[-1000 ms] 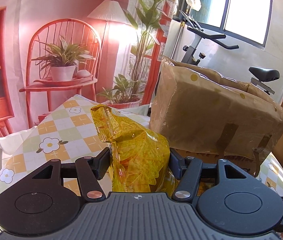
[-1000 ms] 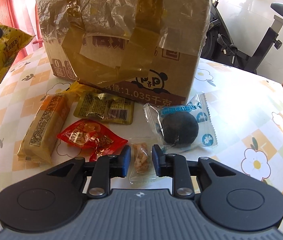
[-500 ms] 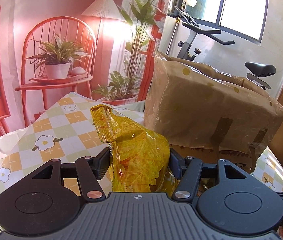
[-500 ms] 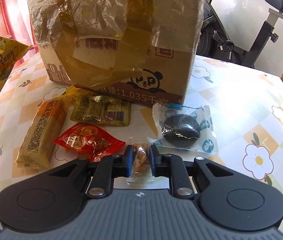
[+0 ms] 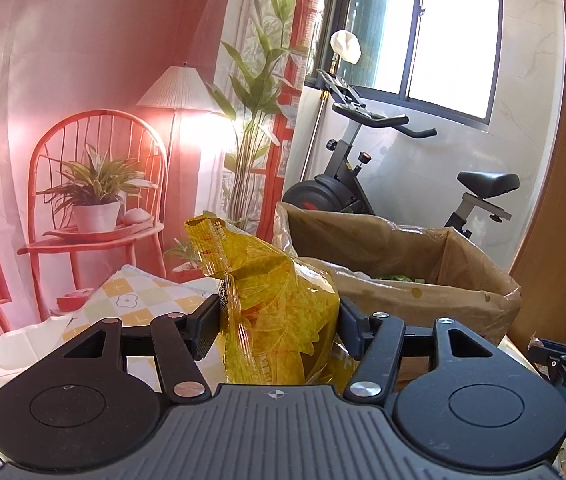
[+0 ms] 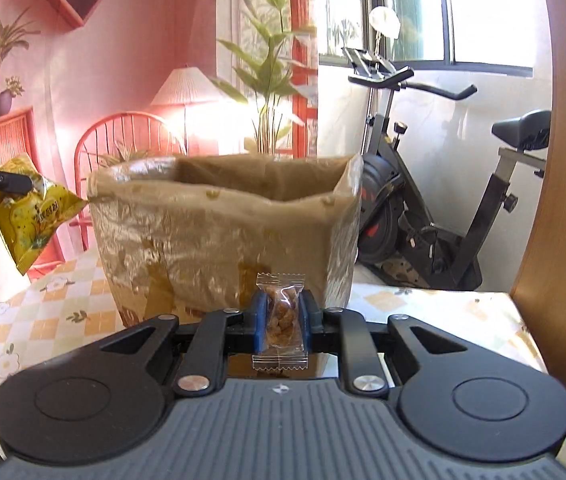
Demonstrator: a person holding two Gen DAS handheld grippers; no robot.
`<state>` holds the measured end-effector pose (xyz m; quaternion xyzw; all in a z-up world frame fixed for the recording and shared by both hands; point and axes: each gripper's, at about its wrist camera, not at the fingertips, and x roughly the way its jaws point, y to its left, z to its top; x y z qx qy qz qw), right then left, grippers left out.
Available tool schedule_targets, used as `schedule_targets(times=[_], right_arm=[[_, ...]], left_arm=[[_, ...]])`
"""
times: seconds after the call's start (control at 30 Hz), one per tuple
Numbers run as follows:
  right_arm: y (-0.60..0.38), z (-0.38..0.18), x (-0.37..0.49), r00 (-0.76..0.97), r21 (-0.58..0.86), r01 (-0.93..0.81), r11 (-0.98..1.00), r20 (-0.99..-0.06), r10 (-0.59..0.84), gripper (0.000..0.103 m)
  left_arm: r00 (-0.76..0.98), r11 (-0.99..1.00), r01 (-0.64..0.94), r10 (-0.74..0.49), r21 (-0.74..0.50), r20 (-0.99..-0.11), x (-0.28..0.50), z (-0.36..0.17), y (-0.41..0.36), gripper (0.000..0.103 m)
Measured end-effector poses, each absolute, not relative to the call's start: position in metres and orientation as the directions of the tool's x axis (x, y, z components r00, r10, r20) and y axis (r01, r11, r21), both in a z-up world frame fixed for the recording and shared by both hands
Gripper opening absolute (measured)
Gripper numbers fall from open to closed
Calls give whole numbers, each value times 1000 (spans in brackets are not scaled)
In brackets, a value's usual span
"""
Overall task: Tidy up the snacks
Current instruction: 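Carry both snacks over the open box and open both tools to drop them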
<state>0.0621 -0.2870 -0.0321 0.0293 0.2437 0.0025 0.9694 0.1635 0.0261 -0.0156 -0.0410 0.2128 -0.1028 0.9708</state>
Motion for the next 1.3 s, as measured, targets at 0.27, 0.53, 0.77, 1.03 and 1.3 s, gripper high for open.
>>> schedule_targets(times=[0.27, 0.53, 0.77, 1.03, 1.3], right_arm=[[-287, 15, 71, 928, 16, -14, 1000, -373, 19, 18], [-287, 39, 115, 943, -35, -40, 999, -330, 26, 18], [-297, 26, 187, 907, 9, -6, 1000, -421, 9, 18], [-292, -3, 205, 856, 60, -7, 998, -515, 37, 26], [-306, 8, 178, 875, 71, -27, 997, -481, 58, 32]], left_arm=[[917, 970, 208, -238, -126, -319, 160, 12, 15, 63], [934, 967, 247, -254, -59, -251, 194, 43, -12, 63], [921, 966, 260, -252, -14, -297, 260, 42, -56, 63], [853, 955, 297, -270, -11, -447, 293, 0, -69, 73], [865, 962, 269, -265, -53, -426, 272, 6, -25, 78]])
